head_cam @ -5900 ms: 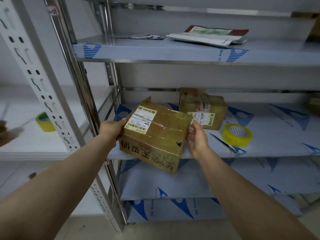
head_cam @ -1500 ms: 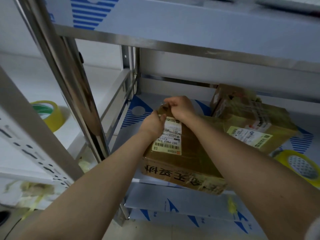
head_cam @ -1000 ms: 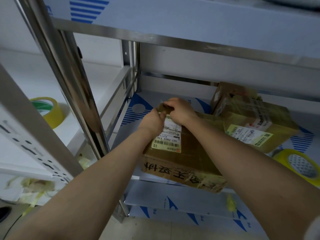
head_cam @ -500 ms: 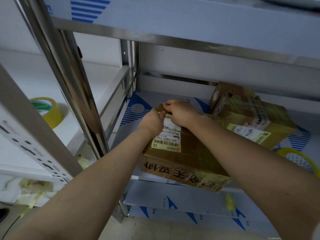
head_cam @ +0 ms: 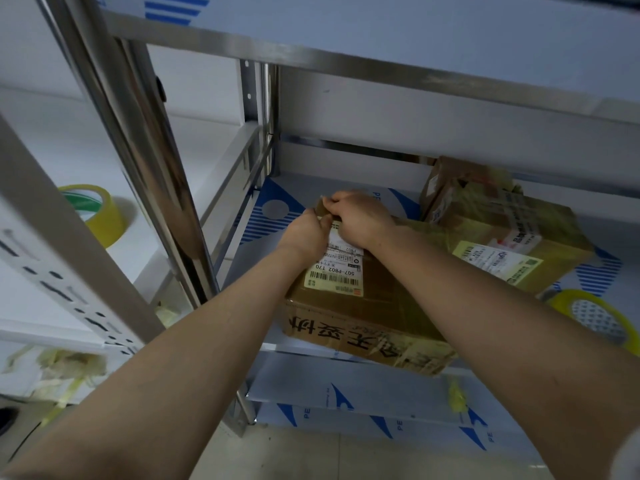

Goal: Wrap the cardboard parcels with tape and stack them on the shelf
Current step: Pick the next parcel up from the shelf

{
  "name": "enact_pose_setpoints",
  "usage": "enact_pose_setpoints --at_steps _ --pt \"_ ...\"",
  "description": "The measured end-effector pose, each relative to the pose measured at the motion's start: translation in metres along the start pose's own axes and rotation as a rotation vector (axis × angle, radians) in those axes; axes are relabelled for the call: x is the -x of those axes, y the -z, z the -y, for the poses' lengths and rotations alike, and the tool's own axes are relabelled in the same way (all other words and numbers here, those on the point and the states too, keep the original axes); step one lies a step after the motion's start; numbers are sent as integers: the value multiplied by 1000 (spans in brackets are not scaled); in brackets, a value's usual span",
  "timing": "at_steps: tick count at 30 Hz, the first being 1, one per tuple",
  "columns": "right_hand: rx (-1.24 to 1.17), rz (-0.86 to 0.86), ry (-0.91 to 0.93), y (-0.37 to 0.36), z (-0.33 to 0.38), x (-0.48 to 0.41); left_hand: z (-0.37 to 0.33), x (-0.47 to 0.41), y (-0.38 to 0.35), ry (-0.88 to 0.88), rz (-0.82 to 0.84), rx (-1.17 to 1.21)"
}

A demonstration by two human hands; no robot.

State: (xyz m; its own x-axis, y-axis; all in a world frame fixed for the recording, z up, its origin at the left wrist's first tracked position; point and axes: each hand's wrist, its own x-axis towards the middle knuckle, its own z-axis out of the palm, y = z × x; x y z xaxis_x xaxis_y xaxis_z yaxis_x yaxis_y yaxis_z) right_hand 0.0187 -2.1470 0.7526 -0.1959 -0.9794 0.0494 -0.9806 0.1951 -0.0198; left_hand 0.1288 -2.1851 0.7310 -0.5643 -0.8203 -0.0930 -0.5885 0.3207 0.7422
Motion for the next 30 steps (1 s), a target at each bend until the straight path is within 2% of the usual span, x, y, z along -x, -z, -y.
enact_pose_setpoints --at_steps 12,20,25,27,30 --pt "-47 40 37 1 -5 7 -2 1 2 -1 10 -1" --pt "-172 111 29 10 -9 18 -1 1 1 0 17 12" --pt "-430 -31 -135 17 -12 6 -2 2 0 -15 0 -1" --pt "-331 -12 -137 14 -8 5 -2 3 0 -21 2 1" --pt "-66 -4 -35 6 -1 2 -4 6 3 -51 7 -35"
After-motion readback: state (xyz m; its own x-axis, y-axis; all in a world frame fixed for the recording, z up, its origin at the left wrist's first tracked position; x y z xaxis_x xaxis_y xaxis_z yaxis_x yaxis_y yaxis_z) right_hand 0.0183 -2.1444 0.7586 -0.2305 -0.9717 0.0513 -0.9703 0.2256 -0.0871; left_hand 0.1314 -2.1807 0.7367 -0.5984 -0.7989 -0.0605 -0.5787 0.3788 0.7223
